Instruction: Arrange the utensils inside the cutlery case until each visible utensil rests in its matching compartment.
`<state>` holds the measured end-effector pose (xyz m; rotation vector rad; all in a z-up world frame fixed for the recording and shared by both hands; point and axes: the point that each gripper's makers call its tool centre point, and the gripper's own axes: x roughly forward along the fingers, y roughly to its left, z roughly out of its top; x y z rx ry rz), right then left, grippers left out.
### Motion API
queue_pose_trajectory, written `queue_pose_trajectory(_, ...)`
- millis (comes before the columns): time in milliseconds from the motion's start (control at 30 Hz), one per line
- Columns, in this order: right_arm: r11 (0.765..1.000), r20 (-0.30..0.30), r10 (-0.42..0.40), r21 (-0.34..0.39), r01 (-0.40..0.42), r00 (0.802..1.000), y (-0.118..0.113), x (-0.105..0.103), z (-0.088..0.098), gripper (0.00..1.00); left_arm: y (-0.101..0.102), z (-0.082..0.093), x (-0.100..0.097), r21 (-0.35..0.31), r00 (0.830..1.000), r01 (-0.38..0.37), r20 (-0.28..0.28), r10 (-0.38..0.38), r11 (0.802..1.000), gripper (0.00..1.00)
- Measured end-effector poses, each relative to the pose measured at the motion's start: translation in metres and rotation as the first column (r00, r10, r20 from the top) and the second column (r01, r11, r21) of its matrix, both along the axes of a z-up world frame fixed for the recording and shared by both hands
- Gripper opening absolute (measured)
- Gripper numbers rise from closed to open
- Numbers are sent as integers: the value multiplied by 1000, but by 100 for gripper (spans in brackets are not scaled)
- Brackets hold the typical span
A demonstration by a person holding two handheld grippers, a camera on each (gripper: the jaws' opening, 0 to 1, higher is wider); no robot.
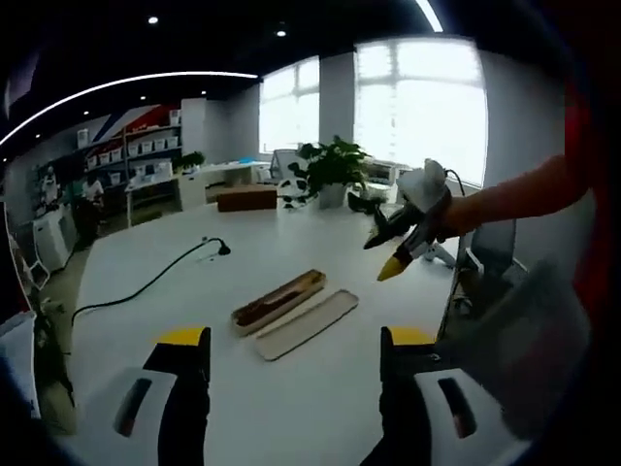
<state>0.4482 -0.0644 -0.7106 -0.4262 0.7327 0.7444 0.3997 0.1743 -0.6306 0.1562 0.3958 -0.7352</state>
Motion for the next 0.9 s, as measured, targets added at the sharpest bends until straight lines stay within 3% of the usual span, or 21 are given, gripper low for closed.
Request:
queue_pose_trajectory(33, 1000, 6, -6, 5, 6, 1000, -1, 0, -1, 54, 3, -12, -1, 5, 998, -19, -57, 19, 1000, 73)
queue_pose_trajectory(267, 999, 25, -22, 39, 21, 999, -6, -2, -15, 57, -2, -40, 16, 12, 998, -22, -65, 23, 1000, 81)
queue_pose_trajectory(367, 998, 35, -37, 42, 35, 999, -8, 0, -20, 58, -4, -52, 22, 46, 997, -10, -78, 14, 999, 81)
queue_pose_trajectory(600, 997, 31, -60, 56, 58, 998, -4, 7, -27, 58, -8, -61, 40, 59, 997, -20, -76, 24, 998, 77)
queue_pose_trajectory(700, 999, 49, -35, 37, 33, 998, 1, 9, -27, 58, -10, -64, 43, 62, 997, -13, -71, 18, 998, 76)
queue_pose_trajectory(900, 999, 46, 31, -28, -30, 998, 6, 12, -45, 59, -11, -95, 59, 67, 992, -62, -105, 69, 996, 72)
